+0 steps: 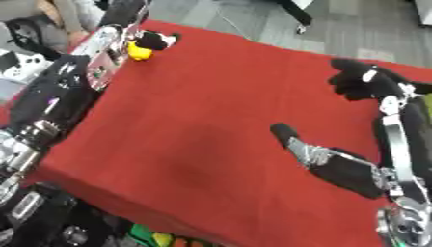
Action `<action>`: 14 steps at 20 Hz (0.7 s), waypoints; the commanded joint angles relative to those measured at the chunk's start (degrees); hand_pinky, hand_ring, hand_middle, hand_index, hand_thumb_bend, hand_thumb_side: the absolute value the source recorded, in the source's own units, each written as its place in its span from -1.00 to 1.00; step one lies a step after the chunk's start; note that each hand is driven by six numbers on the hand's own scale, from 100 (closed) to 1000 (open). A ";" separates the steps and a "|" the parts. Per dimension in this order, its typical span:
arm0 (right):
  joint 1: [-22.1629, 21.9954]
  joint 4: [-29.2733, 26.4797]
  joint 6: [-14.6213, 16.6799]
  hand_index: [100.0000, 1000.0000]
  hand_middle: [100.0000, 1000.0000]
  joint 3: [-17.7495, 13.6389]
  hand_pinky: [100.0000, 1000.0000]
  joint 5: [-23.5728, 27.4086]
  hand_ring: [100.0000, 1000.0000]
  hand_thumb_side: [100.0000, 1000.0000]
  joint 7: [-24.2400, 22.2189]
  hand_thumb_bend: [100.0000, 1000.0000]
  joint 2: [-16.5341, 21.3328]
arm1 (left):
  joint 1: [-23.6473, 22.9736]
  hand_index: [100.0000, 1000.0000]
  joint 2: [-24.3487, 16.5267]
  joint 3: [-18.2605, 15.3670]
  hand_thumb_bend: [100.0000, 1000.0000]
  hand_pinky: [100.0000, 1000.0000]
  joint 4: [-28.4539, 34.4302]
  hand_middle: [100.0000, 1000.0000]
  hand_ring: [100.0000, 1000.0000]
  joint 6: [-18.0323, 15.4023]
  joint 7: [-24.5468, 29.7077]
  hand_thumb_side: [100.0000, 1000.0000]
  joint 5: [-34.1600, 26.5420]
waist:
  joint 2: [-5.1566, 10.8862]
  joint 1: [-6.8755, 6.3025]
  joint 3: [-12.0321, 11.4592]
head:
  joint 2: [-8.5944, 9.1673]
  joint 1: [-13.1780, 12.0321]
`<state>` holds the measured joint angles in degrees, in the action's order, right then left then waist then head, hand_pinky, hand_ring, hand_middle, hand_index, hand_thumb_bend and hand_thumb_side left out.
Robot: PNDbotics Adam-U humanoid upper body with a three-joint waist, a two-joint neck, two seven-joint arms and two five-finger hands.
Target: Pick up the objects with one hand, pass them to the other hand, and then place them into the box on the other side of the table.
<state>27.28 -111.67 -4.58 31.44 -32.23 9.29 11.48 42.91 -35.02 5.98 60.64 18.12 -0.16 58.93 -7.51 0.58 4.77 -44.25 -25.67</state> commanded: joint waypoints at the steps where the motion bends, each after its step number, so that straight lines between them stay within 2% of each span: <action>1: 1.55 -1.78 0.65 0.56 0.13 0.77 0.15 -0.43 0.18 -0.22 -1.50 0.19 -0.33 | 3.23 0.80 -0.47 -2.07 0.08 0.65 -6.06 0.64 0.63 1.75 -1.42 -0.07 6.82 | -0.19 -0.04 0.42 | 0.13 0.00; 3: 2.07 -2.08 1.03 0.56 0.13 1.24 0.15 -0.56 0.18 -0.22 -2.30 0.19 -0.44 | 4.62 0.80 -0.35 -3.12 0.10 0.64 -8.93 0.64 0.62 3.19 -2.55 -0.10 8.83 | -1.20 0.01 0.88 | 0.13 0.22; 6: 2.38 -1.89 1.52 0.55 0.12 1.62 0.14 -0.73 0.18 -0.23 -2.58 0.19 -0.57 | 5.87 0.78 -0.86 -4.38 0.04 0.62 -11.25 0.62 0.60 6.11 -4.45 -0.29 10.51 | -2.62 -0.05 1.51 | 0.13 0.40; 8: 2.31 -1.39 1.83 0.55 0.12 1.68 0.14 -0.93 0.17 -0.22 -2.02 0.18 -0.67 | 6.27 0.76 -1.76 -5.07 -0.06 0.62 -12.24 0.60 0.59 7.53 -4.95 -0.50 10.74 | -3.48 -0.23 1.99 | 0.13 0.41; 14: 2.12 0.81 3.01 0.54 0.11 2.02 0.13 -1.62 0.16 -0.22 0.52 0.16 -0.96 | 6.29 0.72 -5.19 -5.84 -0.20 0.62 -13.15 0.55 0.57 7.90 -1.84 -0.95 11.35 | -5.12 -1.03 2.32 | 0.13 1.18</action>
<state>28.77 -110.68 -1.83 33.54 -33.39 9.16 10.84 47.91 -37.19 0.87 47.21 26.01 -2.77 69.83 -13.49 -0.28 7.09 -44.26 -24.64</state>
